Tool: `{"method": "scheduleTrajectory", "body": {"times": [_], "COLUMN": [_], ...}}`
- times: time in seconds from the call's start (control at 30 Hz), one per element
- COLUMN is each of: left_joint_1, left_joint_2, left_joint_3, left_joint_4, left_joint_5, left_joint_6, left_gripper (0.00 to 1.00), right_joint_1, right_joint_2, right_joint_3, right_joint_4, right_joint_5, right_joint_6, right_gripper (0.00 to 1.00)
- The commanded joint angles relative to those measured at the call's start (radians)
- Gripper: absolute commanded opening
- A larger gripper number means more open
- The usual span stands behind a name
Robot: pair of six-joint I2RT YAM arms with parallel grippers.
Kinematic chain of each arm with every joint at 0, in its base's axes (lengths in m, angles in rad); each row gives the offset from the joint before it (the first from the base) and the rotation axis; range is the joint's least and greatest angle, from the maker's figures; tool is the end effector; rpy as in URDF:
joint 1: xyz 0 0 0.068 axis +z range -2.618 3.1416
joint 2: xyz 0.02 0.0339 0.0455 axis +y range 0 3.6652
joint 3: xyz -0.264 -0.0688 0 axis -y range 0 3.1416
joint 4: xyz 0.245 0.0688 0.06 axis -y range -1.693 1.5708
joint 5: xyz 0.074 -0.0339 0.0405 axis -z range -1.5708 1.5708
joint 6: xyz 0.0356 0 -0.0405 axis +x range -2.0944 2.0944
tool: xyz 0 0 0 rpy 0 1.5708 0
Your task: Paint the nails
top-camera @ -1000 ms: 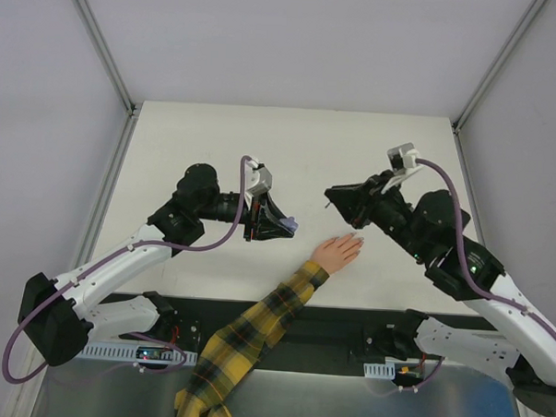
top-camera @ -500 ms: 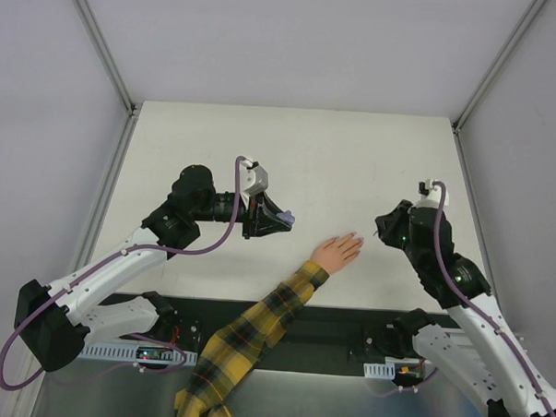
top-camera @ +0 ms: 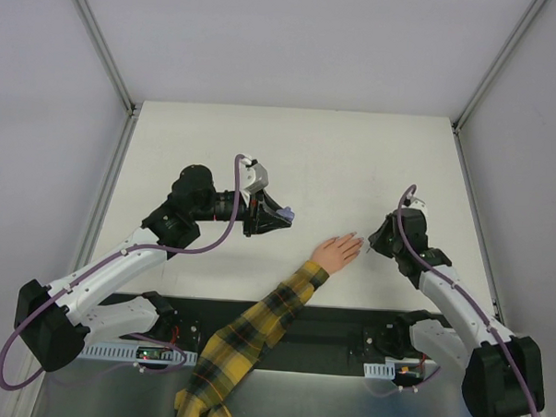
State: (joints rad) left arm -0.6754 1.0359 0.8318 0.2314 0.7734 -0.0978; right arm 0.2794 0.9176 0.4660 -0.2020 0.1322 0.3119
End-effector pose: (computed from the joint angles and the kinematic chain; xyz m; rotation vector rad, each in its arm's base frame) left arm 0.1694 -0.1675 0.3524 1.0642 1.3023 -1.1863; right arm 0.1868 0.0487 0.2038 0.1087 2.2210 0.1790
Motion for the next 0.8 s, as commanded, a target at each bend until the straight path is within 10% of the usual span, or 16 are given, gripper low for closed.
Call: {"method": "scheduleTrajectory", "body": {"times": [0.0,0.77], "left_joint_1": [-0.01,-0.003], "left_joint_2": [-0.002,0.041], "left_joint_3": [0.023,0.033], "left_joint_4": [0.059,0.065], "left_joint_5": [-0.01,0.018], "left_joint_6": [-0.011,-0.023], "left_gripper": [0.0,0.0], "right_joint_1": [-0.005,-0.005], "right_joint_2": [0.067,0.142], "right_joint_3": [0.013,-0.061], "right_joint_4": [0.197,0.3], "right_joint_5": [-0.091,-0.109], "right_joint_6": [-0.063,-0.091], "right_gripper": [0.01,0.01]}}
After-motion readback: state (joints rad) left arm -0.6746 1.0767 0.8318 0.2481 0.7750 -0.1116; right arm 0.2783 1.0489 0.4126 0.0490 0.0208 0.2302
